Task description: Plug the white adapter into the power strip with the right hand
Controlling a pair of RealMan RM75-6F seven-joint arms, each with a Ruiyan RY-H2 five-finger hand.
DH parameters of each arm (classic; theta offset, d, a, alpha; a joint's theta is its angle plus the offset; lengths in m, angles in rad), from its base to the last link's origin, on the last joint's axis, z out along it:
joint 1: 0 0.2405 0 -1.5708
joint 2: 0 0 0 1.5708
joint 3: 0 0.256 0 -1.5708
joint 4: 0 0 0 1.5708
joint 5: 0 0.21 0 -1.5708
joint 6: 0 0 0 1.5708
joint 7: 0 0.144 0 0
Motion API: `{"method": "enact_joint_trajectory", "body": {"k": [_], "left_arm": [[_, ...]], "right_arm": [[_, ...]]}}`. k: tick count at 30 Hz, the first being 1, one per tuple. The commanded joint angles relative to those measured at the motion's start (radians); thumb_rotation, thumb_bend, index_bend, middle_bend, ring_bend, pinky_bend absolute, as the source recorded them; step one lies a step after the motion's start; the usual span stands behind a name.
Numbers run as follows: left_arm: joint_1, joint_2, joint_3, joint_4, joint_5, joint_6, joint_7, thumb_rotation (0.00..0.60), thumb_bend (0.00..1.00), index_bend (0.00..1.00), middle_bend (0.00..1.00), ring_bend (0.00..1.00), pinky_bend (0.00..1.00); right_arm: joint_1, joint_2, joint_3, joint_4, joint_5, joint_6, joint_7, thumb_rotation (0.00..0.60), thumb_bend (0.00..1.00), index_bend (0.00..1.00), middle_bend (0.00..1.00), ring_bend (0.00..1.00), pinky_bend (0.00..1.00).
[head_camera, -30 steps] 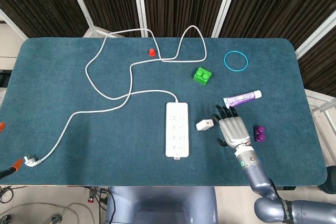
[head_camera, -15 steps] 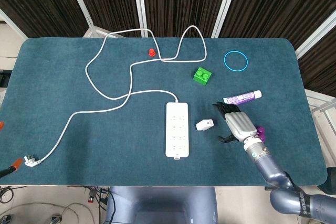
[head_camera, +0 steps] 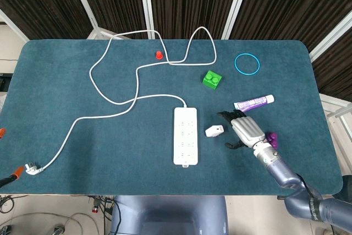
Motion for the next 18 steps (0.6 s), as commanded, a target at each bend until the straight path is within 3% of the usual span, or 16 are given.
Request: {"method": "enact_joint_trajectory", "body": {"k": [1,18], "left_arm": [[0.000,-0.001,-0.002,-0.001,-0.004,0.000,0.004,0.600,0.14,0.10,0.00,0.00,0.00],[-0.003,-0.011,-0.007,-0.011,-0.031,-0.009,0.043,0.600,0.14,0.11,0.00,0.00,0.01]], "right_arm": [[0.020,-0.042,-0.006,0.063,-0.028,-0.021,0.048,0.600,0.28,0.17,0.20,0.23,0.11],[0.063,-0.122,-0.006,0.174,-0.034,-0.053,0.086,0.600,0.28,0.28,0.26,0.30,0.15]]}}
